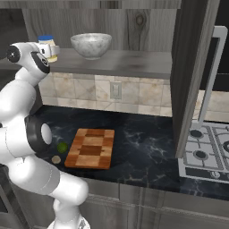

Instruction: Open the cabinet. Place the bowl and condiment on the counter. Then place the lime and garlic on the cutting board.

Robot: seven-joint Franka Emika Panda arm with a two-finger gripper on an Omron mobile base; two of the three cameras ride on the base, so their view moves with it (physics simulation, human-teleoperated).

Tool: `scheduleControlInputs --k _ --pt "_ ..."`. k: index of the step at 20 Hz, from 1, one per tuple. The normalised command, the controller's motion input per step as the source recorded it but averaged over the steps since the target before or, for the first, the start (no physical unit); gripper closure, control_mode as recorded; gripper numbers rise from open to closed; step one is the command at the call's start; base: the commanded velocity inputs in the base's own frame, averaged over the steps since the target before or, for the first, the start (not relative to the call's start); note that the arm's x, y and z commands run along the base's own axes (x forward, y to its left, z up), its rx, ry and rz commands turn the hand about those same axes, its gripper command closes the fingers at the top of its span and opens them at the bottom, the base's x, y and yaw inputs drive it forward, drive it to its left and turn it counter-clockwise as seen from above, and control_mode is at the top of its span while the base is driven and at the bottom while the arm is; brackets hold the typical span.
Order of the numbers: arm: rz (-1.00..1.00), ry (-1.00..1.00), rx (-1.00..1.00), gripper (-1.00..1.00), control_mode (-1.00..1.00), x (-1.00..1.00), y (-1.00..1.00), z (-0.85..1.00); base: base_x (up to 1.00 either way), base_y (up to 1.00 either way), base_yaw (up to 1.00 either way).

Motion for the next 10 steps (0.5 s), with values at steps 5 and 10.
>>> scheduleControlInputs --k 5,10 --pt "0.0 0.0 0.0 1.0 -1.0 0.0 0.0 0.02 0.0 0.0 0.0" --pt "0.0 0.0 0.02 1.0 -1.0 -0.1 -0.09 0.38 0.0 0.0 0.0"
